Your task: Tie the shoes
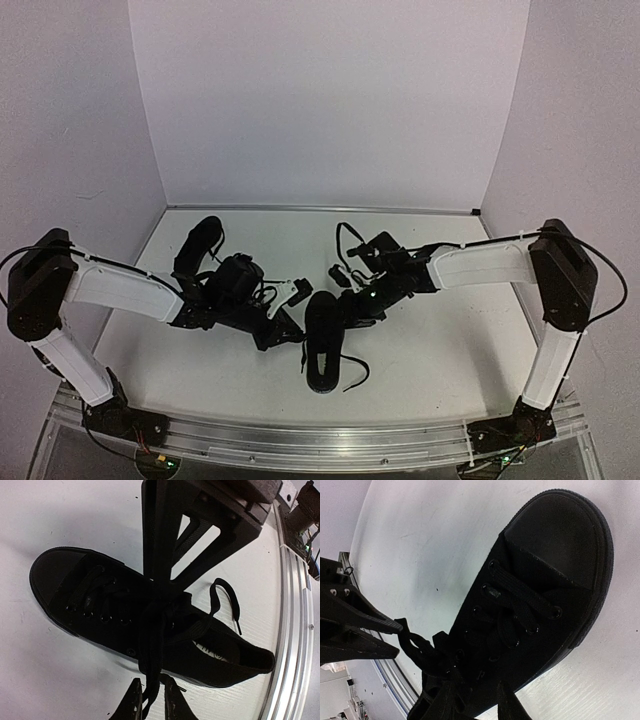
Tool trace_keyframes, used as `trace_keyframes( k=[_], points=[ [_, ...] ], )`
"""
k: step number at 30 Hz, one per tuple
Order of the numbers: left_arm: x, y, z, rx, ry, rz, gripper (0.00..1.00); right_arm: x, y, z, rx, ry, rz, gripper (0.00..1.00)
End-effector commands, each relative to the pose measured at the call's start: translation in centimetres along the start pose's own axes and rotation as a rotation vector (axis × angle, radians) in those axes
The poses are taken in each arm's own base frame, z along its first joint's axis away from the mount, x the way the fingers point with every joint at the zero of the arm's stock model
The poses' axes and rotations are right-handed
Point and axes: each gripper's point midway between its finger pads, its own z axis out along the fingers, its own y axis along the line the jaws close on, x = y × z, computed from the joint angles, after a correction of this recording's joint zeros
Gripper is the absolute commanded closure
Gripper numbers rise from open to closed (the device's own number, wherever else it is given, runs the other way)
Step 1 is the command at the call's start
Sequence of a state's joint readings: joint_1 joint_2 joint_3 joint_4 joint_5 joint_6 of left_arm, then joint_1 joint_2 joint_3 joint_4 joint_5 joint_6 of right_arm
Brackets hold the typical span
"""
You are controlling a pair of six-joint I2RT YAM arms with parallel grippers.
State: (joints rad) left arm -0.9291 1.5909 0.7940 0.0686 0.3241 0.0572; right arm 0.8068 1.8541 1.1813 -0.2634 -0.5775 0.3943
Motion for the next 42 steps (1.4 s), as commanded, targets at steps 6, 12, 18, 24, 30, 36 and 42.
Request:
trace_keyframes(
  k=[6,12,18,24,30,36,42],
  points=[
    [-0.1,-0.1,0.2,0.018,0.006,0.028,0.86,-1.2,0.7,0.3,-0.031,0.004,-0.023,0.74],
    [-0.2,0.1,0.1,0.003,0.004,0.031,0.85,-0.7,1.0,0.5,-0.055,0.028,-0.023,0.76],
    [-0.2,0.2,0.1,-0.003,0.004,0.03,0.84,0.0,0.7,1.0,-0.058,0.055,-0.018,0.78],
    [-0.2,0.3,0.1,-0.008,0.007,0.032,0.83,0.2,0.8,1.0,-0.058,0.065,-0.029,0.78],
    [-0.3,0.3,0.1,-0.007,0.007,0.037,0.83,-0.1,1.2,0.8,-0.064,0.062,-0.037,0.91],
    [-0.1,0.4,0.2,-0.009,0.013,0.032,0.84,-0.5,2.4,-0.5,-0.082,0.037,-0.063,1.0],
    [0.1,0.5,0.3,-0.01,0.02,0.024,0.9,-1.4,3.4,-2.2,-0.085,-0.01,-0.084,1.0]
  ],
)
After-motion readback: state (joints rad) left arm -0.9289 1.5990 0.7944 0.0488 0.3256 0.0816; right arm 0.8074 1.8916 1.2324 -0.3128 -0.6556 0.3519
